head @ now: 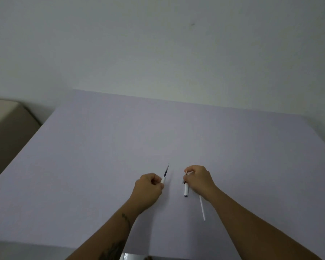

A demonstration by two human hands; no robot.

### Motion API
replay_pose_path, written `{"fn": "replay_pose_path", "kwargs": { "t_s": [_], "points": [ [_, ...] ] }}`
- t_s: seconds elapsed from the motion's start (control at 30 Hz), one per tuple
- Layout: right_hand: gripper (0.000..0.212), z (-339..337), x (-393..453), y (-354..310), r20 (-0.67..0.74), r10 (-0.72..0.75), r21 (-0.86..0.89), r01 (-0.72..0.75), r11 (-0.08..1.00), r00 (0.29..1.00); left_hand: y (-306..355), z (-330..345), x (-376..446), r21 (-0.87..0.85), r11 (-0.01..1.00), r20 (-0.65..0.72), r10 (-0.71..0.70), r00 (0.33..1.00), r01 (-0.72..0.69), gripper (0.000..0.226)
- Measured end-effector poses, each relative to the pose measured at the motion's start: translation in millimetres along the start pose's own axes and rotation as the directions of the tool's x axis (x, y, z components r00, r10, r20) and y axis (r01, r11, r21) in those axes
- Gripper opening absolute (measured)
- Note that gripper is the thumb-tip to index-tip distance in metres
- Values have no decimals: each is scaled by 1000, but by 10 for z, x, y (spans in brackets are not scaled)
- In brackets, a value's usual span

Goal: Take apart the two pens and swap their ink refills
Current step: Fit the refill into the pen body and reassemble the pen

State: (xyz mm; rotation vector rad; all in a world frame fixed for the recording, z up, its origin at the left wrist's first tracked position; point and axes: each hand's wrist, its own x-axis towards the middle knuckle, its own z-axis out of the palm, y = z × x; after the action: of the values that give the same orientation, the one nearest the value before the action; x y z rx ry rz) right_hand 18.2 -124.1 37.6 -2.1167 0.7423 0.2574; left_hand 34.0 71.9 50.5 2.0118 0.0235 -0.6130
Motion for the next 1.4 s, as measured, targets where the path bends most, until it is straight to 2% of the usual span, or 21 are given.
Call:
{"fn": "replay_pose_path", "kwargs": {
  "t_s": [0.17,0.3,0.37,0.53,0.67,0.83,0.93,1.07,1.2,1.4],
  "points": [
    [23,240,189,-84,111,-41,-296,72,952,993,-13,20,78,-10,999,-6,-53,999,53,13],
    [32,403,291,-167,189,-82,-444,159,882,979,-115,54,118,30,997,-21,-68,997,69,11],
    [33,450,324,-165,208,-103,-477,193,857,973,-168,49,131,65,995,-21,-71,997,73,12],
    [20,475,348,-79,193,-130,-474,208,856,973,-271,28,154,113,990,-32,-80,996,84,14],
    [12,438,315,7,162,-162,-405,215,889,973,-295,71,123,113,990,-20,-81,997,83,10],
    [11,236,271,-62,60,-301,-292,305,907,952,-284,139,78,105,992,3,-73,997,73,9],
    [18,32,256,-124,-8,-226,-129,223,966,974,-240,169,47,96,994,3,-59,998,59,8],
    [22,-151,127,-126,126,-63,89,52,995,990,-122,229,-8,69,998,-9,-5,1000,6,7],
    [14,-142,-91,-60,285,-6,282,-78,956,959,-5,309,-62,35,998,-25,60,998,-59,6],
    [13,-82,-297,15,312,16,473,-169,865,950,118,400,-107,50,989,-8,140,990,-139,12]
  ]
}}
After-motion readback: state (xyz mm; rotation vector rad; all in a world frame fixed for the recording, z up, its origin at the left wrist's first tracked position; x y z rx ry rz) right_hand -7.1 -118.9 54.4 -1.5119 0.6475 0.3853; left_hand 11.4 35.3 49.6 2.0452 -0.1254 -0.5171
